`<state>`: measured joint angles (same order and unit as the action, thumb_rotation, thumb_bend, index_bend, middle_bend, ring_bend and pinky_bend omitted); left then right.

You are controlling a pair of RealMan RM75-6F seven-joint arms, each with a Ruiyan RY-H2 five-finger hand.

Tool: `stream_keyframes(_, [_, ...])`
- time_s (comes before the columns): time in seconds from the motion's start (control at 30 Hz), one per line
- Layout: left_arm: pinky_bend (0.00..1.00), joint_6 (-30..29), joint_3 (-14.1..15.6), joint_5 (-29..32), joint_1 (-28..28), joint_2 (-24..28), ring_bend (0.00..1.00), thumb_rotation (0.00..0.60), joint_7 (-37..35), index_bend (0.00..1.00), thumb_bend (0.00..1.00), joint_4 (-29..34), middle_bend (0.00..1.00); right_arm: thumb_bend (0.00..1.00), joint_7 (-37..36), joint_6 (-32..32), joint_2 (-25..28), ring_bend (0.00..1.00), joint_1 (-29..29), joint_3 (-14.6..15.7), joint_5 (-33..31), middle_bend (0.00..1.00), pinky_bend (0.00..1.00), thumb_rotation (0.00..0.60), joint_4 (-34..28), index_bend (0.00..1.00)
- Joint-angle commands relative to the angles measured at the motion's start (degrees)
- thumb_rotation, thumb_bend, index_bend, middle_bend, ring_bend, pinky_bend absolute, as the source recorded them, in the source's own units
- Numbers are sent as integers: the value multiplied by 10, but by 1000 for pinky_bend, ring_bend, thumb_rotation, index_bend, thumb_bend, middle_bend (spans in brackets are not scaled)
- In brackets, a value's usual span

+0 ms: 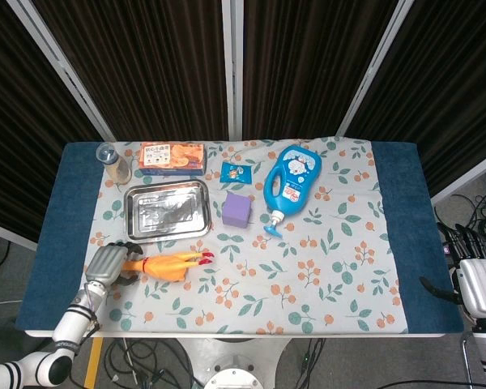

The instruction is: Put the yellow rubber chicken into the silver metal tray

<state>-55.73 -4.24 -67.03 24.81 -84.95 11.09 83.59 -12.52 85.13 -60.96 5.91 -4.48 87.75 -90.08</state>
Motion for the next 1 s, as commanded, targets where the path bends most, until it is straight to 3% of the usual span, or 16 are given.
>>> stream_keyframes(0.03, [334, -2, 2, -1, -1, -4, 351, 600, -3, 430, 254, -4, 435, 101, 0, 0, 0, 7, 0, 0, 0, 123, 0, 600, -1, 0])
stream_keyframes(0.37, [465, 5, 3, -2, 1, -21, 409, 600, -33, 493, 298, -40, 481, 101, 4, -5, 0, 6, 1, -2, -8, 124, 0, 600, -5, 0])
stream_keyframes(0.67, [646, -11, 6, -41, -5, -38, 574, 600, -95, 615, 444, -87, 656, 101, 9, -4, -1, 7, 0, -1, -9, 125, 0, 600, -9, 0])
stream_keyframes(0.83, [749, -16, 22, -89, -9, -22, 649, 600, -162, 669, 562, -94, 733, 101, 11, -5, 5, 7, 1, -2, -9, 127, 0, 600, -16, 0])
stream_keyframes(1.0, [806, -58, 51, -173, -18, 15, 694, 600, -257, 719, 644, -83, 782, 101, 14, -4, 14, 7, 2, -1, 1, 129, 0, 600, -29, 0])
